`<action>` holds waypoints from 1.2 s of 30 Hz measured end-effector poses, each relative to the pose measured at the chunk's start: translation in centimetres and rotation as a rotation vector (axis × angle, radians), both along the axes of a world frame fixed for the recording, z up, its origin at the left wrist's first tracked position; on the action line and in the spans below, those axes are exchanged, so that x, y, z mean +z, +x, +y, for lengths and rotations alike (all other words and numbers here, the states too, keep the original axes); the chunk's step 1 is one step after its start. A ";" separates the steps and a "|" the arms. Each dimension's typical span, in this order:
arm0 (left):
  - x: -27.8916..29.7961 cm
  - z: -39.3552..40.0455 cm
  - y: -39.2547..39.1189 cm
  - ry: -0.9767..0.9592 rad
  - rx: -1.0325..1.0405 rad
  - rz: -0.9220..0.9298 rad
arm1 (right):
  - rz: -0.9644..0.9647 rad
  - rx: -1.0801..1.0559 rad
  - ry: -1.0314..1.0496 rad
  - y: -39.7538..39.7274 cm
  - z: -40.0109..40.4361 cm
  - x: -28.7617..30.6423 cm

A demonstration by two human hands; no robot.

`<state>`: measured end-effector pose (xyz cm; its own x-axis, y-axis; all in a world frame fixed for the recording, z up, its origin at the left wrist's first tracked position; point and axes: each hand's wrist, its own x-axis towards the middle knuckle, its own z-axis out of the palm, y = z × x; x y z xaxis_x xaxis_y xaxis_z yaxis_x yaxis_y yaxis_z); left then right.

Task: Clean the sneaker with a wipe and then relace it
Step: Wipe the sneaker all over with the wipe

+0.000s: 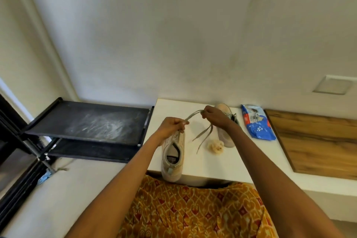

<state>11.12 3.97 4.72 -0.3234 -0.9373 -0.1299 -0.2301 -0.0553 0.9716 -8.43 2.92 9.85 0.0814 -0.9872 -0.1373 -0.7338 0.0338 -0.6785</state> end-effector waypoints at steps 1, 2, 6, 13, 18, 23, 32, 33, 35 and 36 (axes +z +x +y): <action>0.0 0.0 0.1 0.009 0.066 0.036 | 0.000 -0.022 0.010 -0.6 0.0 0.0; 0.1 0.2 0.1 0.032 0.127 0.075 | 0.009 -0.042 0.028 -1.1 0.1 -0.2; 0.1 1.0 0.6 0.181 0.339 0.317 | -0.162 -0.230 0.145 -1.4 1.3 -1.3; 0.9 2.5 1.0 0.300 0.416 0.322 | -0.889 -0.387 0.412 5.1 4.6 -1.7; -1.2 3.2 0.6 0.176 0.514 -0.191 | -0.401 -0.280 0.346 9.2 6.4 -3.5; -2.2 5.1 0.2 -0.031 0.304 -0.616 | -0.080 -0.170 0.316 10.7 7.7 -4.7; -3.6 5.8 1.0 -0.281 -0.035 -0.967 | 0.195 -0.063 0.052 10.0 8.4 -5.0; -4.1 5.7 1.3 -0.246 -0.081 -0.933 | 0.221 -0.064 0.044 10.0 8.3 -5.3; -4.5 5.4 1.9 -0.215 -0.131 -0.802 | 0.233 -0.099 0.035 10.1 7.9 -5.6; -4.4 5.4 2.3 -0.202 -0.116 -0.711 | 0.234 -0.115 0.027 10.3 7.8 -5.5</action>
